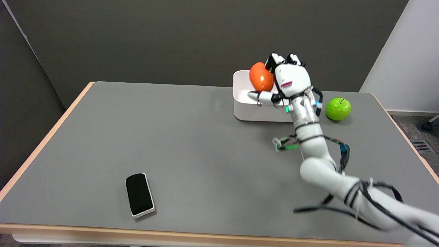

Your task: Place mango into white box.

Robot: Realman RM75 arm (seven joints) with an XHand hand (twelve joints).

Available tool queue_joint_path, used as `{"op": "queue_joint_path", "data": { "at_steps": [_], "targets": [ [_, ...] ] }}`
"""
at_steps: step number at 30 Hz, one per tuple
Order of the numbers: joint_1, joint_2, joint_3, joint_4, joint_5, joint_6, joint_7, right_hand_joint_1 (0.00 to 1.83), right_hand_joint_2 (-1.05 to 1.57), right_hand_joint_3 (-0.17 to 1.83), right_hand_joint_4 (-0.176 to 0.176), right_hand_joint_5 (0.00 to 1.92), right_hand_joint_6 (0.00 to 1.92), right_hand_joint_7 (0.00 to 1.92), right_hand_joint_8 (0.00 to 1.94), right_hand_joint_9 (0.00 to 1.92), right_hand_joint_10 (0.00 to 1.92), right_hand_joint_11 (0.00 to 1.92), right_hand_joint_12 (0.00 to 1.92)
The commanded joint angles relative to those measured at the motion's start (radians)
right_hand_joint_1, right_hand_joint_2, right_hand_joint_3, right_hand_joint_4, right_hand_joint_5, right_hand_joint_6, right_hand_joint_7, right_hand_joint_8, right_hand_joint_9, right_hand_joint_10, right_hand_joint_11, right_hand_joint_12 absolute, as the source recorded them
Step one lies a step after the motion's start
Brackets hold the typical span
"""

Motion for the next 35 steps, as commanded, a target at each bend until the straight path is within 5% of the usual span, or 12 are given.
{"op": "queue_joint_path", "data": {
  "at_steps": [1, 3, 5, 7, 9, 12, 14, 22, 29, 35],
  "targets": [
    [0.506, -0.027, -0.131, -0.618, 0.212, -0.213, 0.027, 1.08, 1.28, 0.3, -0.176, 0.45, 1.76, 0.51, 1.83, 0.81, 1.92, 0.05, 1.92],
    [0.489, -0.022, -0.129, -0.585, 0.251, -0.214, 0.044, 1.04, 1.45, 0.02, -0.176, 0.39, 1.8, 0.44, 1.88, 0.64, 1.92, 0.0, 1.92],
    [0.469, -0.013, -0.118, -0.54, 0.295, -0.219, 0.047, 0.97, 0.86, 0.89, -0.152, 0.33, 1.01, 0.38, 1.8, 0.48, 1.92, 0.0, 1.92],
    [0.435, 0.003, -0.1, -0.483, 0.343, -0.225, 0.042, 0.82, 0.82, 0.93, -0.155, 0.29, 0.62, 0.28, 1.54, 0.38, 1.86, 0.0, 1.92],
    [0.402, 0.02, -0.091, -0.423, 0.368, -0.222, 0.041, 0.67, 0.81, 0.91, -0.14, 0.24, 0.45, 0.3, 1.34, 0.44, 1.63, 0.14, 1.86],
    [0.327, 0.059, -0.07, -0.283, 0.382, -0.188, 0.041, 0.51, 0.76, 0.88, -0.111, 0.2, 0.41, 0.39, 1.04, 0.54, 1.34, 0.37, 1.62],
    [0.263, 0.085, -0.047, -0.189, 0.382, -0.155, 0.041, 0.47, 0.74, 0.87, -0.105, 0.19, 0.4, 0.42, 0.93, 0.53, 1.3, 0.35, 1.61],
    [-0.071, 0.16, 0.133, 0.152, 0.383, 0.027, 0.091, 0.44, 0.72, 0.85, -0.107, 0.16, 0.39, 0.41, 0.84, 0.5, 1.27, 0.33, 1.62],
    [-0.32, 0.192, 0.342, 0.212, 0.439, 0.114, 0.519, 0.33, 0.68, 0.94, -0.075, 0.14, 0.38, 0.23, 0.46, 0.22, 0.81, 0.13, 1.33],
    [-0.417, 0.227, 0.389, 0.169, 0.466, 0.125, 0.825, 0.35, 0.72, 0.95, -0.086, 0.14, 0.38, 0.21, 0.41, 0.16, 0.76, 0.09, 1.28]
  ]
}}
